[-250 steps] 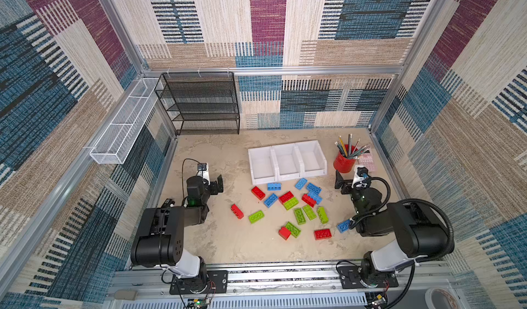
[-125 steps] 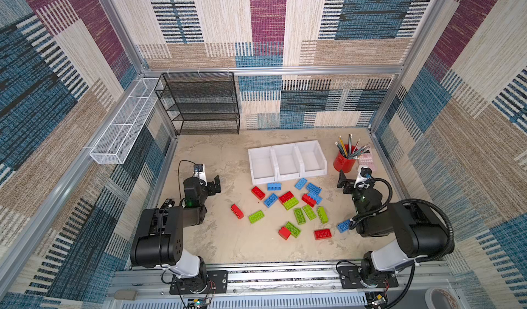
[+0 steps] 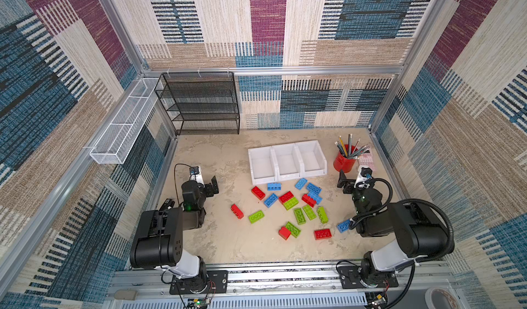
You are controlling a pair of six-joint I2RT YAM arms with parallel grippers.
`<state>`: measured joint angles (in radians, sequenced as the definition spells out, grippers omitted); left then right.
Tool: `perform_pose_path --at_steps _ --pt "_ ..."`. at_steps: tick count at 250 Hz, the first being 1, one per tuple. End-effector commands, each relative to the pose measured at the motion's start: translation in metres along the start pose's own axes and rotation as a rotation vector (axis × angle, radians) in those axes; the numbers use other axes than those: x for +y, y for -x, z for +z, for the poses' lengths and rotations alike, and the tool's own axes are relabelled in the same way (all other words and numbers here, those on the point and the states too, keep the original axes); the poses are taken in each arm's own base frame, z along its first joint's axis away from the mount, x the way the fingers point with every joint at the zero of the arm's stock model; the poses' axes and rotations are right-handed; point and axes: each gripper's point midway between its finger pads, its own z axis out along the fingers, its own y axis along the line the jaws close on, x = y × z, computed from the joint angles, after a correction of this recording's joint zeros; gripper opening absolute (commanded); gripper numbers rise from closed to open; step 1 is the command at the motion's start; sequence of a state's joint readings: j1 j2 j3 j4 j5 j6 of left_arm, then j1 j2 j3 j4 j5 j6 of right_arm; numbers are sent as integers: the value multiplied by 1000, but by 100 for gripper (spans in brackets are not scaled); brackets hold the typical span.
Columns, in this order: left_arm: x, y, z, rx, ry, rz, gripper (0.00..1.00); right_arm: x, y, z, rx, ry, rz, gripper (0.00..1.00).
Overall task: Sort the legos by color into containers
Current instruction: 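Raise both grippers from the rest pose toward the bricks, then lower the right gripper onto a red brick while the left gripper moves over bricks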
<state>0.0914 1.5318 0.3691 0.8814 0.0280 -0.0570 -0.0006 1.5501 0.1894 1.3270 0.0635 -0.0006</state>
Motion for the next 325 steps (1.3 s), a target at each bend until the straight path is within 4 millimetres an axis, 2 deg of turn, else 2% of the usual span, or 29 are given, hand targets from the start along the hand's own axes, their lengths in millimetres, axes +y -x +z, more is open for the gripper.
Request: perform_pose_path --at_steps 1,46,83,109,136,158,170,188,216,229,240,251,270,291,311,325 --pt "-2 8 -1 -38 -13 -8 99 -2 8 0 -32 -12 6 99" --pt "-1 9 -1 -44 -9 -6 99 -4 9 0 -36 -25 3 99" --pt "12 9 -15 -108 62 -41 99 -9 10 -3 -47 -69 10 99" --pt "5 10 -5 -59 33 -25 99 -14 15 -7 -66 -107 18 99" --pt "2 17 3 -14 48 4 99 -4 22 -17 -106 -98 -24 99" --pt "28 34 -14 42 238 -26 99 -1 25 -26 -136 -87 -32 99" --pt "34 45 -22 68 282 -8 99 -1 28 -29 -152 -89 -34 99" --pt "27 65 -34 95 248 5 99 2 30 -34 -166 -77 -40 99" --pt "3 95 -55 65 122 -69 99 5 32 -38 -182 -61 -50 99" --pt "-7 107 -67 50 76 -119 99 9 44 -41 -210 -63 -78 99" --pt "-13 115 -80 49 44 -162 99 22 51 -40 -182 -20 -108 99" --pt "-19 123 -93 50 12 -186 99 35 73 -36 -164 53 -36 99" --pt "-25 130 -111 56 -12 -207 99 58 109 -36 -173 178 -6 99" --pt "-21 135 -127 67 21 -258 99 66 129 -30 -75 211 56 99" --pt "-27 139 -136 77 -9 -311 99 71 132 -34 20 229 131 99" --pt "-33 136 -140 109 -37 -348 99 74 124 -38 86 235 166 99"
